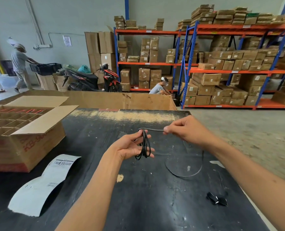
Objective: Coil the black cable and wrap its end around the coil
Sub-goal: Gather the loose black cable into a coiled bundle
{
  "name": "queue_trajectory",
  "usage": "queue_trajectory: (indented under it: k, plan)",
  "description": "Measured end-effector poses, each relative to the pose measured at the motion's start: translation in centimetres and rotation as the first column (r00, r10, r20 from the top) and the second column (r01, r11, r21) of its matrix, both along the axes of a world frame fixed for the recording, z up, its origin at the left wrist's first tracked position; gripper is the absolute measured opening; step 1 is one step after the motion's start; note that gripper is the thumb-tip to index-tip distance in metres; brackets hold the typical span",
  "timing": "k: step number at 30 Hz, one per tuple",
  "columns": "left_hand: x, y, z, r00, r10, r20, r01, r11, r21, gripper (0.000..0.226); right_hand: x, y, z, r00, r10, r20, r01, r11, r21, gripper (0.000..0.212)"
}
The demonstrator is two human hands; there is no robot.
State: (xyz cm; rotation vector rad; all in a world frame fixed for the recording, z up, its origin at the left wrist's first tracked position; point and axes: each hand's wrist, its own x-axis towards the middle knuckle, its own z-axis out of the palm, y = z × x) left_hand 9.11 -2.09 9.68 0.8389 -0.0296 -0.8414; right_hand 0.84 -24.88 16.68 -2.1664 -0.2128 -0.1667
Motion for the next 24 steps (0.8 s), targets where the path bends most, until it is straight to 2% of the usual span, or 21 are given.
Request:
queue_trajectory:
  k: [4,8,11,14,15,16,19,24]
  plan:
    - [0.1,-0.2,0.3,0.999,0.012,0.035,-0.012,1.0,-0.002,0.032,0.0,-0.4,-1.2,0.989,-0.102,-0.112,0.13,0.951,0.282,0.019]
    - [0.4,-0.9,0.2,0.998,0.0,0.067,0.002,0.999,-0.038,0.029,-0.4,0.1,-2.2,0.983,-0.106,-0.147,0.162,0.877,0.453,0.021]
    - [0.7,-1.3,0.3,0.993,-0.02,0.114,0.027,0.998,-0.059,0.025,-0.6,0.3,-3.0,0.979,-0.086,-0.184,0.18,0.788,0.589,0.023]
    - [0.8,-1.6,0.7,0.992,-0.012,0.129,0.022,0.997,-0.075,0.028,-0.8,0.7,-3.8,0.971,-0.052,-0.233,0.209,0.653,0.728,0.021]
    - [0.7,-1.7,0.9,0.992,-0.002,0.126,0.012,0.997,-0.082,0.029,-1.0,0.8,-4.1,0.968,-0.047,-0.245,0.216,0.648,0.731,0.021]
    - [0.7,-1.8,1.1,0.993,0.013,0.12,-0.002,0.996,-0.093,0.029,-1.1,0.9,-4.6,0.965,-0.055,-0.256,0.222,0.689,0.69,0.022]
    - [0.5,-2.1,1.7,0.994,0.038,0.098,-0.027,0.993,-0.117,0.026,-1.7,2.1,-6.6,0.953,-0.079,-0.294,0.211,0.867,0.451,0.027]
    - [0.1,-2.5,2.5,0.995,0.079,0.059,-0.07,0.986,-0.15,0.023,-1.2,3.1,-9.9,0.924,-0.017,-0.383,0.206,0.865,0.458,0.033]
